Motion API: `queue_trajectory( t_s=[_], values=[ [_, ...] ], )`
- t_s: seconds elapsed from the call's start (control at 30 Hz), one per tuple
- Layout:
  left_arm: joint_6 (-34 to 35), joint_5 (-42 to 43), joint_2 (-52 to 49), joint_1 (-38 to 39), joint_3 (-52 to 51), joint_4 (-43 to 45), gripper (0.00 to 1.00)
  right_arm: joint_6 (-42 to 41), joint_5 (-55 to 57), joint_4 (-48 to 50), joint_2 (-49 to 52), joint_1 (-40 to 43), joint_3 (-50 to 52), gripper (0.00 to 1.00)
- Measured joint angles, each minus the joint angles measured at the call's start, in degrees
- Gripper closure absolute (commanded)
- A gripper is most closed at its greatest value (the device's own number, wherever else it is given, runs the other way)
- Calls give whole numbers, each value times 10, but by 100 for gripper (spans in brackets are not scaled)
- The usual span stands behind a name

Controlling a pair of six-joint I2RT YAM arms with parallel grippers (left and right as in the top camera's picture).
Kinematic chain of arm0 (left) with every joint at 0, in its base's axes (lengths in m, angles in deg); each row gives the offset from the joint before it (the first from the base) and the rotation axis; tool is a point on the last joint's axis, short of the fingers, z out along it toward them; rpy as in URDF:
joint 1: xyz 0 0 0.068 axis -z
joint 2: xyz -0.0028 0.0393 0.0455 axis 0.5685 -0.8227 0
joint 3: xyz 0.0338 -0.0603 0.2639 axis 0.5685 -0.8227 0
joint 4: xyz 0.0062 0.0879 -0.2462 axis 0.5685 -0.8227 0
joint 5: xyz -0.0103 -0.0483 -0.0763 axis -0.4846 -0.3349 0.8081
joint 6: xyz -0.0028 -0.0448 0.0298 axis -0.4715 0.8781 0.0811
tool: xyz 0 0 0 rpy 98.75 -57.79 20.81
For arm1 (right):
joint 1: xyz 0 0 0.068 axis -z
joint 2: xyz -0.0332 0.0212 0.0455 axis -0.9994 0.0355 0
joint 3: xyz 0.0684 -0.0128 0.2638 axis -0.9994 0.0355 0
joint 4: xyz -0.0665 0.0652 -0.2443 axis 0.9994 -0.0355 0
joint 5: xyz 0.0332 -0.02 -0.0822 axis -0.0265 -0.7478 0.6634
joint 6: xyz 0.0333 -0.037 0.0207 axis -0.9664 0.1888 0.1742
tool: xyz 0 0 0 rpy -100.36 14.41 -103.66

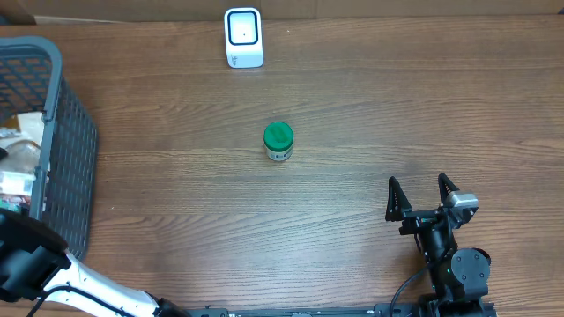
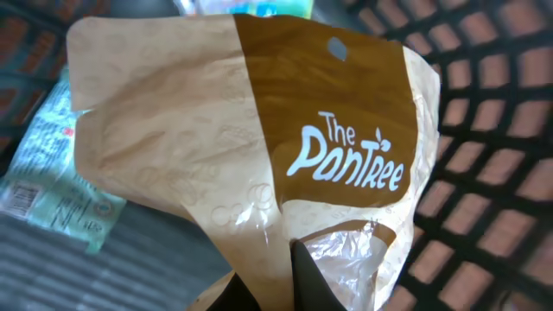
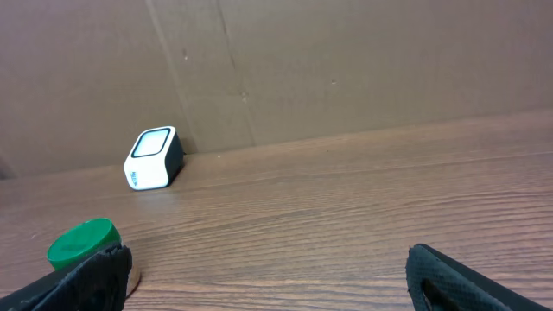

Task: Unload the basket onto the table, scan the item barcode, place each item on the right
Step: 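Reach into the basket and grasp the brown-and-white Pantree bag, then lift the Pantree bag and carry it toward the scanner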

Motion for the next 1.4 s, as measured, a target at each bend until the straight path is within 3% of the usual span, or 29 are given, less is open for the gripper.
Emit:
queue_trajectory(
  t_s=[0.43,0.77,1.1,1.4],
  values=[
    [74,200,52,17,173,-17,96,0,0,0,0,0,0,0],
    [91,266,163,199,191,-34,96,0,0,0,0,0,0,0],
    [105,188,165,378,134,-103,96,0,0,0,0,0,0,0],
    [208,80,164,493,-33,-10,96,0,0,0,0,0,0,0]
  ],
)
